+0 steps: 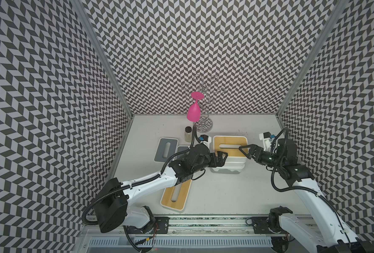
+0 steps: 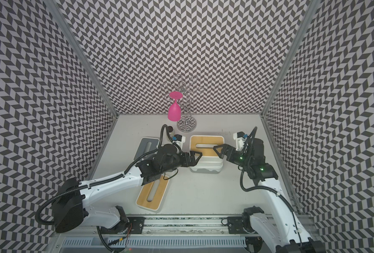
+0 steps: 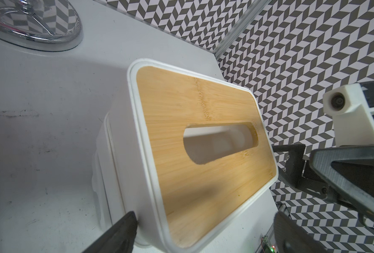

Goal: Stack the tissue boxes
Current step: Place the tissue box at the tissue box.

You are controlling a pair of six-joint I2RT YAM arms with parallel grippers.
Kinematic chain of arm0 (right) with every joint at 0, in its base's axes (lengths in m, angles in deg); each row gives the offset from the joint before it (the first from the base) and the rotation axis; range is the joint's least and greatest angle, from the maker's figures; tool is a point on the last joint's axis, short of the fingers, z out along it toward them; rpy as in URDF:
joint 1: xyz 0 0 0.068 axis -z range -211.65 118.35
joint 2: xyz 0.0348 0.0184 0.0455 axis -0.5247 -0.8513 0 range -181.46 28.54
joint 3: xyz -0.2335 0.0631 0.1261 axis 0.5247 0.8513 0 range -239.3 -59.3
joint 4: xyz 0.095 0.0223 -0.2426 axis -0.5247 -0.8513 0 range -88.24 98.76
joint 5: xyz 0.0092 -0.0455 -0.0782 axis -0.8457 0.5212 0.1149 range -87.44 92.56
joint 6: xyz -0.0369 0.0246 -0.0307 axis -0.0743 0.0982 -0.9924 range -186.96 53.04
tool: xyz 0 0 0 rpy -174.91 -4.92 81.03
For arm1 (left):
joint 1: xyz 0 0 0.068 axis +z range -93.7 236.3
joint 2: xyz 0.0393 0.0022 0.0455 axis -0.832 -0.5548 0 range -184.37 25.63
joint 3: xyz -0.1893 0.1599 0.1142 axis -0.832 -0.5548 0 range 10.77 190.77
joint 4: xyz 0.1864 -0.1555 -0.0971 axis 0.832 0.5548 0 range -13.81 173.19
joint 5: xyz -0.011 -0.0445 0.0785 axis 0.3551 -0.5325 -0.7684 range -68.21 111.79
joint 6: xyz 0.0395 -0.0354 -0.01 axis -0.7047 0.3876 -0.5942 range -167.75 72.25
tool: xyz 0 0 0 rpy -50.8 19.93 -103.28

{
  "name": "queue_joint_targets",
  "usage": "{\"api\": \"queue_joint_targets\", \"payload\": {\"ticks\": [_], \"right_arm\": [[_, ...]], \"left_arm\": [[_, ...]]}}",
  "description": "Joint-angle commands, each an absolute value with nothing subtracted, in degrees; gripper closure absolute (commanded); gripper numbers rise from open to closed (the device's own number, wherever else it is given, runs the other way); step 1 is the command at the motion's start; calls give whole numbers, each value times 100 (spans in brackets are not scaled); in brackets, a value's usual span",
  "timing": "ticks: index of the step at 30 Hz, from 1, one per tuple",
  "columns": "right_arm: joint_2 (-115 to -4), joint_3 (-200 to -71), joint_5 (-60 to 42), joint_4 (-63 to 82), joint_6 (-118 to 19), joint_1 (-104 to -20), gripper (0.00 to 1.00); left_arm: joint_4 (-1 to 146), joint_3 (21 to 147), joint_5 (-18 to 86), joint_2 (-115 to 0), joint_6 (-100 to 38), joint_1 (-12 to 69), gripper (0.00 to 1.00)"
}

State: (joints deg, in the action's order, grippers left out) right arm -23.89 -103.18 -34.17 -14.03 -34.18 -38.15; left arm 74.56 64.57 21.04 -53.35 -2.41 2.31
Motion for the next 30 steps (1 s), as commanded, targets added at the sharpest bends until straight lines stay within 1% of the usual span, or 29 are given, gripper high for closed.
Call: {"api": "queue_joint_targets", "payload": {"ticks": [1, 4, 20, 25, 30], "right_arm": [[-2344, -10393, -3633, -1132, -3415, -3947, 1], [-2341, -10425, -3518, -1189, -3451, -3942, 1], [-2288, -10908, -2970, -1463, -3614, -3946, 1], [-2226, -11273, -2771, -1445, -3616, -3942, 1], [-2225, -11618, -3114, -946, -3416, -3982, 1]], "left_arm": [[7285, 6418, 2152, -5147, -127, 114, 3], [7164, 6329, 2144, -5066, -112, 102, 3], [7811, 6302, 1342, -4428, -415, 231, 2], [8353, 6385, 1213, -4205, -726, 562, 2], [8882, 6434, 1074, -4084, -1096, 1053, 1]]}}
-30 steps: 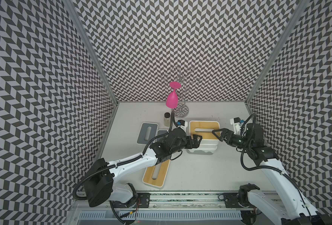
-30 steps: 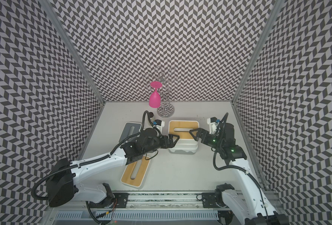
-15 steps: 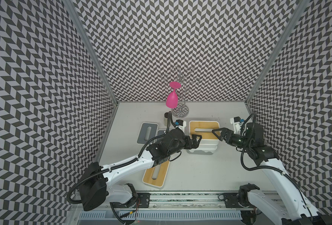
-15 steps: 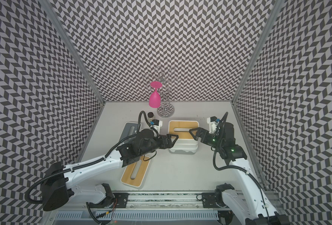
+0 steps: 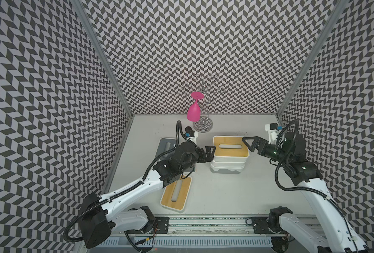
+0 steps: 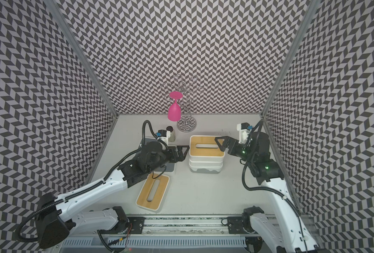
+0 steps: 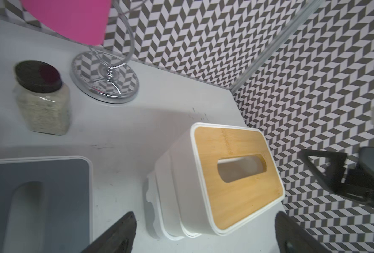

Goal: Stack the tissue boxes
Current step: Place the tissue box at the tissue box.

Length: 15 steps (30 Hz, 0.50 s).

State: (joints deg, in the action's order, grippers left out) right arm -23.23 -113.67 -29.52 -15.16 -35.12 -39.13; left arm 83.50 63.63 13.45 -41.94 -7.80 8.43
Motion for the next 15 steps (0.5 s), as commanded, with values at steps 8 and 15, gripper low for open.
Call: {"api": "queue_joint_targets", "payload": {"ticks": [8, 15], "right_arm": [[-2326, -11625, -3447, 179, -2663, -4536, 1], [-2703, -11658, -3235, 718, -2432, -5608, 1]], "left_arm": [[9362, 6412, 1037, -4261, -1566, 2091, 3], [9275, 6299, 1514, -4556, -1599, 2472, 12]]}}
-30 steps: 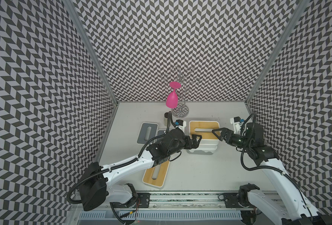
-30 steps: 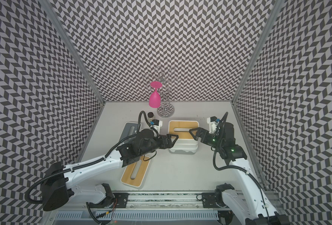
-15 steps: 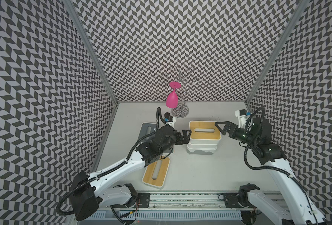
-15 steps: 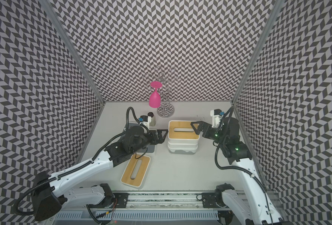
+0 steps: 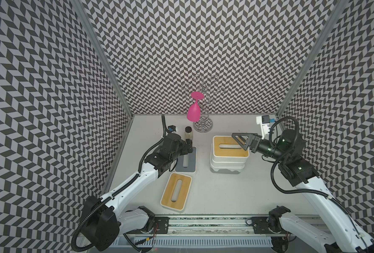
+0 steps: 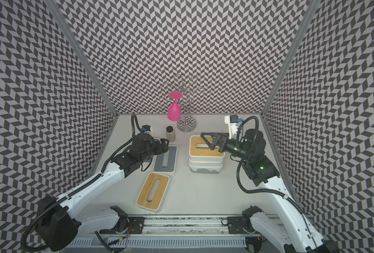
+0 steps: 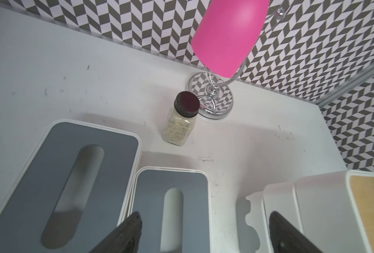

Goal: Stack the tissue boxes
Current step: Place the tissue box at the tissue box, then pick up the tissue box from the center of the board.

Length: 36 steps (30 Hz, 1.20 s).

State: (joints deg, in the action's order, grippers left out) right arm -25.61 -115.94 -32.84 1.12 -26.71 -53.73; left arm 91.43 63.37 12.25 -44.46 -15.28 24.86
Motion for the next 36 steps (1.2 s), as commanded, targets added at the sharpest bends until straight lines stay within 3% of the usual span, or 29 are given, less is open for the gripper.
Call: {"api": "queue_joint_targets", "payload": {"ticks": [1, 10, 25, 36], "right_arm": [[-2779, -11684, -3269, 778, -2409, -5716, 1], [-3169, -11747, -3277, 1152, -2256, -6357, 1], [-3254, -12114, -2964, 721, -2433, -6478, 1], [-3151, -12371, -2464, 522, -2454, -6478, 1]], "left_arm": [[9193, 6232, 1658, -4581, -1556, 2425, 13], [9212, 6205, 1663, -5319, -1369, 1803, 17], [9163, 6550, 1345, -6530, -1561, 1772, 27], [9289, 6912, 879, -7026, -1787, 1775, 52]]}}
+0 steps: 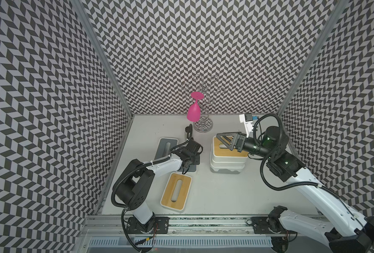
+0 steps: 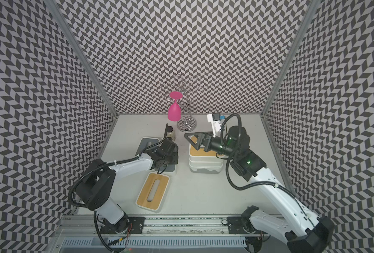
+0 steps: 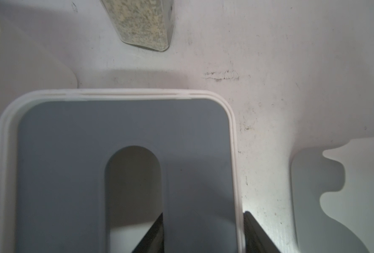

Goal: Stack the tissue boxes
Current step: Pick up the tissue box from the center of the board.

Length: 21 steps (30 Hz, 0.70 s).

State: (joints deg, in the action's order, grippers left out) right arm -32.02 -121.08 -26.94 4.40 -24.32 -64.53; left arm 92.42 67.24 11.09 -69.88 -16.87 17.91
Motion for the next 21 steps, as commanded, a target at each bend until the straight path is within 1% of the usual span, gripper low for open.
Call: {"api": "queue_joint_targets", "payload": {"ticks": [1, 7, 13, 17, 21], "right_arm": [[-3174, -12442, -2405, 482, -2454, -6470, 1], [-3295, -12737, -2260, 480, -2437, -6474, 1], [-3192, -12707, -2261, 407, -2513, -6415, 1], [-3166, -12612, -2278, 698, -2363, -6409, 1], [-3166, -12715, -2294, 453, -2409, -6412, 1]], "left_arm": [[9289, 6920, 857, -7030, -1808, 1773, 54], [9326, 6975, 764, -6982, -1846, 1780, 64], [9247, 6912, 788, -6751, -1805, 1783, 66], [9231, 6946, 865, -6651, -1796, 1781, 67], [9172, 6917, 896, -6489, -1743, 1781, 69]]}}
